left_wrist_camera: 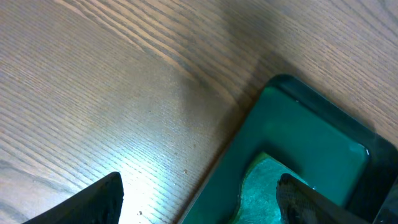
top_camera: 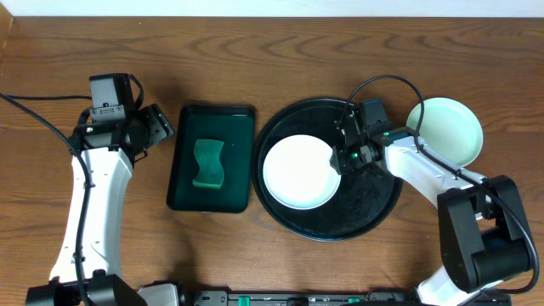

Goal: Clean dirty plates on tray and stack at the side

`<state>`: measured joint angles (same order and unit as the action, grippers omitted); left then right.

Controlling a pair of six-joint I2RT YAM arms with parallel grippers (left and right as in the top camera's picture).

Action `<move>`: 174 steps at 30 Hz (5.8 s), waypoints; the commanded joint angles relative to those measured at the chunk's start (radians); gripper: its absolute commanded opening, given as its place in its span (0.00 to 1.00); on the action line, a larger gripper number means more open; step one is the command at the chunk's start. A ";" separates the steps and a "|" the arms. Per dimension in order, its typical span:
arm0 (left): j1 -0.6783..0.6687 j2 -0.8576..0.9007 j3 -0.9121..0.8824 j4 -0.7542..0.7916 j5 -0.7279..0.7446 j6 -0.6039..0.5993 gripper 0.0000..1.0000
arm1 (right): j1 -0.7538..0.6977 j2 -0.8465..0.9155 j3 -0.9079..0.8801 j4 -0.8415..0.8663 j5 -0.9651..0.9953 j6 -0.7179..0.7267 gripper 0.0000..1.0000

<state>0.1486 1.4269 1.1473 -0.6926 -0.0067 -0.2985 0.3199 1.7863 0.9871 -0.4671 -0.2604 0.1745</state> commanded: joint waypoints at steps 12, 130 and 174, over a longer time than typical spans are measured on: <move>0.003 -0.002 0.017 -0.002 -0.009 0.002 0.79 | 0.009 0.006 -0.004 0.000 0.005 -0.004 0.17; 0.003 -0.002 0.017 -0.002 -0.009 0.002 0.79 | 0.476 -0.039 0.015 0.582 0.501 0.534 0.01; 0.003 -0.002 0.017 -0.002 -0.009 0.002 0.79 | 0.070 -0.041 0.155 -0.106 0.011 0.616 0.02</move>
<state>0.1486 1.4269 1.1473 -0.6941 -0.0067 -0.2985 0.4129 1.7439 1.0672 -0.5259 -0.3008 0.9157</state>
